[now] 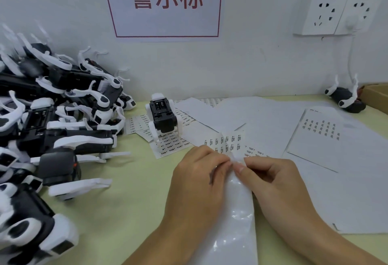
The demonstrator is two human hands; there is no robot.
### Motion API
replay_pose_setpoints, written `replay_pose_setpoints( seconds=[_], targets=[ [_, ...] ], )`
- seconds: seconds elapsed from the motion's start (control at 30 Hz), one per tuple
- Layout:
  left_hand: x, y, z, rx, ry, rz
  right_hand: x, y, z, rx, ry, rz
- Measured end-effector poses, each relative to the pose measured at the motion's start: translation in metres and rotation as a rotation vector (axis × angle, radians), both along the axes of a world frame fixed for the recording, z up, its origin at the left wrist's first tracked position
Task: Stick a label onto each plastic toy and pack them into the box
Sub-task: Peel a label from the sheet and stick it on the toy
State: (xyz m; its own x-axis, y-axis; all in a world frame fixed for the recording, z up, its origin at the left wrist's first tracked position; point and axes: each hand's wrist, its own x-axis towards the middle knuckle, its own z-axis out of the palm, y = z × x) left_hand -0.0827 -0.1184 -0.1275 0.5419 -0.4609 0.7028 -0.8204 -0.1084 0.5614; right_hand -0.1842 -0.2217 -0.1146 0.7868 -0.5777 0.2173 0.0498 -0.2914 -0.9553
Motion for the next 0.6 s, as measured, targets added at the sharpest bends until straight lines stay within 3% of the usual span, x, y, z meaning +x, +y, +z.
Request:
replay_pose_setpoints(
  seconds=[0.6],
  targets=[
    [0.0002,0.0016,0.0032,0.018,0.019,-0.034,0.0011,-0.0011,0.001,0.022,-0.061,0.039]
  ],
)
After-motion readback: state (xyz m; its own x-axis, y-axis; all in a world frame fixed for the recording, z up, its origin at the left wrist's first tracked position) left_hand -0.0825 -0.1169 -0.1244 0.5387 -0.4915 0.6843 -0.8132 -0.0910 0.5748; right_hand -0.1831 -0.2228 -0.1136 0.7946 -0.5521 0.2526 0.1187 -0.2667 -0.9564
